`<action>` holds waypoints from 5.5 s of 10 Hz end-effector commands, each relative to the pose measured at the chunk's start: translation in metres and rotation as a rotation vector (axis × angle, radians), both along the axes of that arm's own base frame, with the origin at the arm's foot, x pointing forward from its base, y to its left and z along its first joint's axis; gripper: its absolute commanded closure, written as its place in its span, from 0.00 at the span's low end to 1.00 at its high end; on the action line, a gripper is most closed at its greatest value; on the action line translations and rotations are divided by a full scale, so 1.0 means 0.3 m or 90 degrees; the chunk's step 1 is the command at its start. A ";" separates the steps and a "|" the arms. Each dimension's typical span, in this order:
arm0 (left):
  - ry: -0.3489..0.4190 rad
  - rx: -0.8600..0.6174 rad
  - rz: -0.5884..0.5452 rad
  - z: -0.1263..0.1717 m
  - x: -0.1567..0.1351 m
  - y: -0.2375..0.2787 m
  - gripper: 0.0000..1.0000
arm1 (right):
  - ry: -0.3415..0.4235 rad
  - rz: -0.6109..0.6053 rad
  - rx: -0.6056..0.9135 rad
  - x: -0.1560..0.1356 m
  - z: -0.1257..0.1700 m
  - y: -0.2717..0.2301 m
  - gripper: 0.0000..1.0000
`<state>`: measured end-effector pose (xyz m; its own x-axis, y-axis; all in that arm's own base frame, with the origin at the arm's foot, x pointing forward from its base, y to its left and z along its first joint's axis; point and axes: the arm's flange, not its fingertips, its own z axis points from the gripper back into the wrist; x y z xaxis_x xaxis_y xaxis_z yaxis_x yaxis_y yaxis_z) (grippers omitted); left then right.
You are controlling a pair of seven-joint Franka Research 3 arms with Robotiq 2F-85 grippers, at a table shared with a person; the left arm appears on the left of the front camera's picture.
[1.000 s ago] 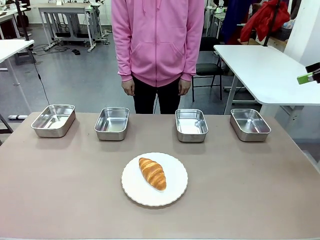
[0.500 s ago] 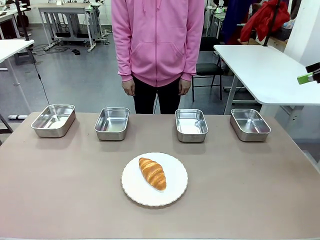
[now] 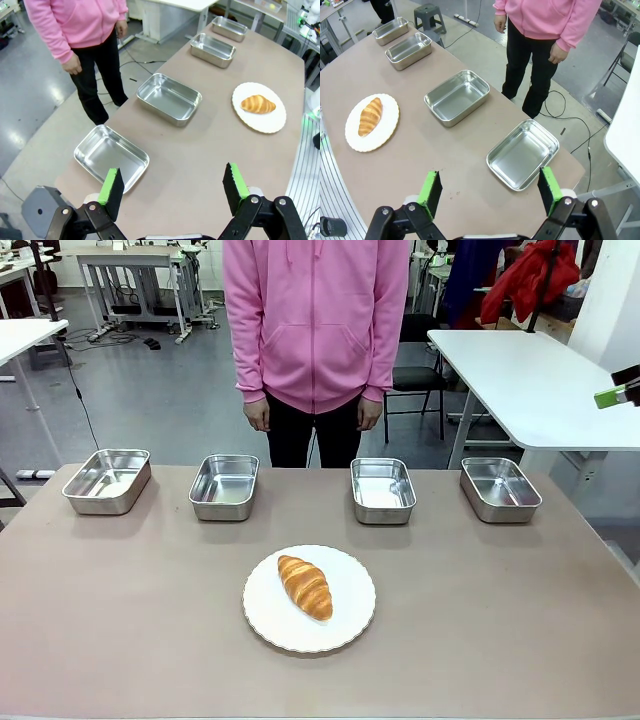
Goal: Place the bread in the container.
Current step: Place the Butter Roll into the Airtight Container indicated by the human.
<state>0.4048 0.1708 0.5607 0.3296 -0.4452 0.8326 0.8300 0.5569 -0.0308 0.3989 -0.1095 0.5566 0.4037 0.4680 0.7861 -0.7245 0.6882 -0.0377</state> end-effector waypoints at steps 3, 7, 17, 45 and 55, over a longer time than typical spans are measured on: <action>-0.003 -0.007 -0.003 0.001 0.001 -0.002 0.00 | -0.011 0.007 0.004 0.005 -0.002 0.002 0.00; -0.003 -0.007 -0.003 0.001 0.001 -0.002 0.00 | -0.011 0.007 0.004 0.005 -0.002 0.002 0.00; -0.003 -0.007 -0.003 0.001 0.001 -0.002 0.00 | -0.011 0.007 0.004 0.005 -0.002 0.002 0.00; 0.459 0.161 0.587 -0.295 -0.084 -1.623 0.00 | -0.011 0.007 0.004 0.005 -0.002 0.002 0.00; 0.529 0.136 0.615 -0.316 -0.177 -1.682 0.00 | -0.011 0.007 0.004 0.005 -0.002 0.002 0.00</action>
